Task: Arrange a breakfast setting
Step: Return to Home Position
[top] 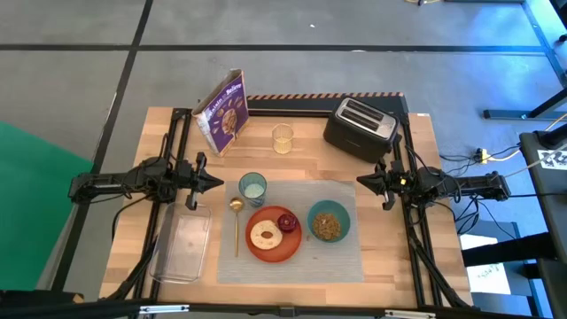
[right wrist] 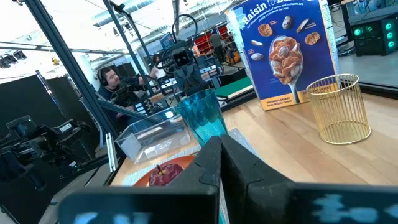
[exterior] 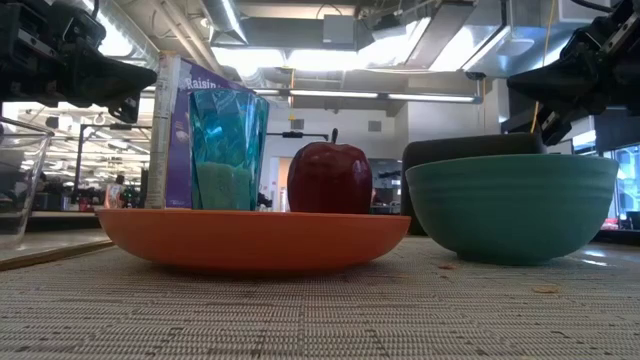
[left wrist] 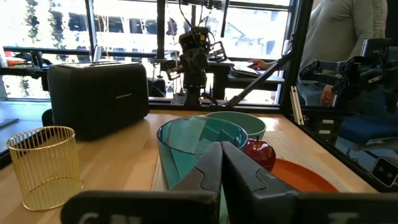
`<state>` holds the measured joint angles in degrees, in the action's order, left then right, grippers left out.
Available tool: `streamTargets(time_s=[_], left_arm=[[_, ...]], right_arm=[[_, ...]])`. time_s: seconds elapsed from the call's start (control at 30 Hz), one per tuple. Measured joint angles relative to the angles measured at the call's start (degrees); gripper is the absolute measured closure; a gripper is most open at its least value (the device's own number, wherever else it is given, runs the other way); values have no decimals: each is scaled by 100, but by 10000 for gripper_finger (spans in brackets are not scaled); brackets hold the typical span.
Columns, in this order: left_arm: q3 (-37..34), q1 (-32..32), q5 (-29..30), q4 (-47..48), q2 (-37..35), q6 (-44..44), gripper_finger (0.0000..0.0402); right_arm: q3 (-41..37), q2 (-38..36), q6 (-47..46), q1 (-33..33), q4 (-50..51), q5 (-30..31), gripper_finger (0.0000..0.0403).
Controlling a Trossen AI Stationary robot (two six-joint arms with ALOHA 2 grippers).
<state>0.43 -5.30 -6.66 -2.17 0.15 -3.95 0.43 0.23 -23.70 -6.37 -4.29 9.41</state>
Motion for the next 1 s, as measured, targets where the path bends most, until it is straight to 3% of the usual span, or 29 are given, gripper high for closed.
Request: streamTargets(time_s=[1.0], left_arm=[[0, 0, -1, 0, 0, 0, 401]], right_arm=[[0, 2, 0, 2, 2, 0, 402]])
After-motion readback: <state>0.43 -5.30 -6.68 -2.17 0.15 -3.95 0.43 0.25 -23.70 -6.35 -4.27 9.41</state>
